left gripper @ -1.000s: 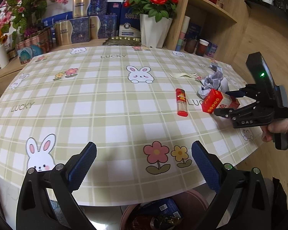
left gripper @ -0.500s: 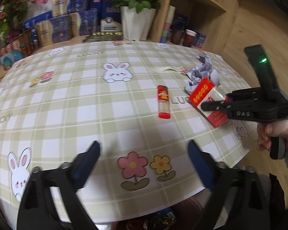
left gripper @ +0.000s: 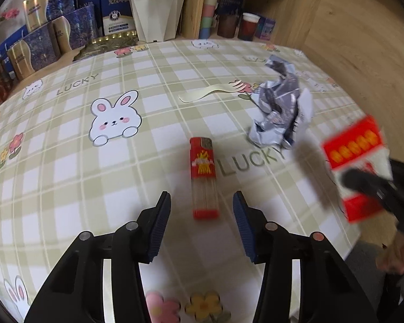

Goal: Collect trash

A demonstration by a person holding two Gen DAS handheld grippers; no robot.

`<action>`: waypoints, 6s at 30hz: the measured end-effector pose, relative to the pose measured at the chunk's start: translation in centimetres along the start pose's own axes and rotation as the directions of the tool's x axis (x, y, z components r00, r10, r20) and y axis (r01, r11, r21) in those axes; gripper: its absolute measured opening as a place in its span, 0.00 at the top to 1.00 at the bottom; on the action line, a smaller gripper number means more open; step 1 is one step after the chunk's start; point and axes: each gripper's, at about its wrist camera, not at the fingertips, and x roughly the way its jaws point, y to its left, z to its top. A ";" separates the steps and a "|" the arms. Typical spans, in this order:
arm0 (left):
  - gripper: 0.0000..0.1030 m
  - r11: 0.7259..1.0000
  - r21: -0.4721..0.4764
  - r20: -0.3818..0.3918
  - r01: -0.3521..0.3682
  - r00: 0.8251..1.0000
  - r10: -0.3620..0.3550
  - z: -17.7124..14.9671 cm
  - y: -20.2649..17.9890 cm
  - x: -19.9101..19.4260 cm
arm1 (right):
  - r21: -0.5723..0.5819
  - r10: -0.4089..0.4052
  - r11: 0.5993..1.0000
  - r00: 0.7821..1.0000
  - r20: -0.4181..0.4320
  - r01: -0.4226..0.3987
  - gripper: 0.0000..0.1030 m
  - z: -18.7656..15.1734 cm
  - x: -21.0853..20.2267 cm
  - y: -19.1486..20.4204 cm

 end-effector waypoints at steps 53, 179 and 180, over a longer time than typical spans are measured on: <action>0.78 0.980 0.068 -0.203 0.187 0.964 -0.170 -17.9 -4.1 -10.0 | 0.049 0.045 0.998 0.999 -0.015 -0.044 0.75 -7.6 -6.7 5.0; 0.06 0.986 0.141 0.119 0.092 0.987 -0.109 2.7 -7.0 -2.2 | 0.040 -0.246 0.968 0.969 -0.008 0.247 0.06 -3.5 -5.5 -4.7; 0.06 0.982 0.141 0.122 0.126 0.982 -0.143 3.7 -7.3 -1.2 | 0.044 -0.249 0.968 0.969 -0.008 0.249 0.06 -3.3 -5.4 -4.9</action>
